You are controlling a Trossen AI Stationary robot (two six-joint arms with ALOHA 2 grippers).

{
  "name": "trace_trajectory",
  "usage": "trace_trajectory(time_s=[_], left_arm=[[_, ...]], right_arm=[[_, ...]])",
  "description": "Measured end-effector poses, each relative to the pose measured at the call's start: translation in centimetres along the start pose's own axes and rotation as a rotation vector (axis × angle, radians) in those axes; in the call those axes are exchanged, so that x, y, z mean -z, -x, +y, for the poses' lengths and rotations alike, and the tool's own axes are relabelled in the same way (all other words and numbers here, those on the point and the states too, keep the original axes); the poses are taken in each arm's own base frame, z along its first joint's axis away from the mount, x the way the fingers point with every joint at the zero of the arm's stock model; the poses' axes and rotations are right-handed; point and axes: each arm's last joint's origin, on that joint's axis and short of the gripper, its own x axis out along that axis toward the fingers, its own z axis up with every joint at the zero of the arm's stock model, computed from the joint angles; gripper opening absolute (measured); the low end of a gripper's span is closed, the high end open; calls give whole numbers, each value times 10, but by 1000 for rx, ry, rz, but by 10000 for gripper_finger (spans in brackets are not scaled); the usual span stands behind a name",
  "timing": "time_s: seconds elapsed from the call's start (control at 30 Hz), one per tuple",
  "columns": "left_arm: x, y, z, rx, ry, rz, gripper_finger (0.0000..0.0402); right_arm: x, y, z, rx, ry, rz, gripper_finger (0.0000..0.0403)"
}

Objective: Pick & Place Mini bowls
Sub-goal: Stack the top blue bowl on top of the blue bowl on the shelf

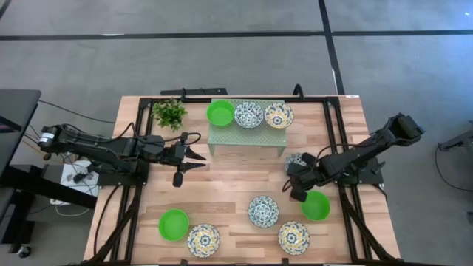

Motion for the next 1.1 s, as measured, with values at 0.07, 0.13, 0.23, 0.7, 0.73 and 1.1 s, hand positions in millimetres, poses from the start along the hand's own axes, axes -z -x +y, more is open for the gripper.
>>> trace_trajectory(time_s=[0.07, 0.13, 0.23, 0.7, 0.73, 1.1], left_arm=[[0, 0, 0, 0, 0, 0, 85], [0, 0, 0, 1, 0, 0, 85], [0, 0, 0, 1, 0, 0, 85], [0, 0, 0, 1, -1, 0, 85], [0, 0, 0, 1, -1, 0, 85], [-1, 0, 0, 0, -3, -8, 85]], right_arm=[[-3, 2, 2, -10, 0, -22, 14], [-9, 8, 9, -61, -8, -40, 21], [-20, 22, 20, -148, -13, -45, 23], [-91, 114, 54, -246, 287, -562, 5], [-96, 117, 53, -205, 321, -611, 6], [-148, 121, 5, 192, 359, -828, 6]])
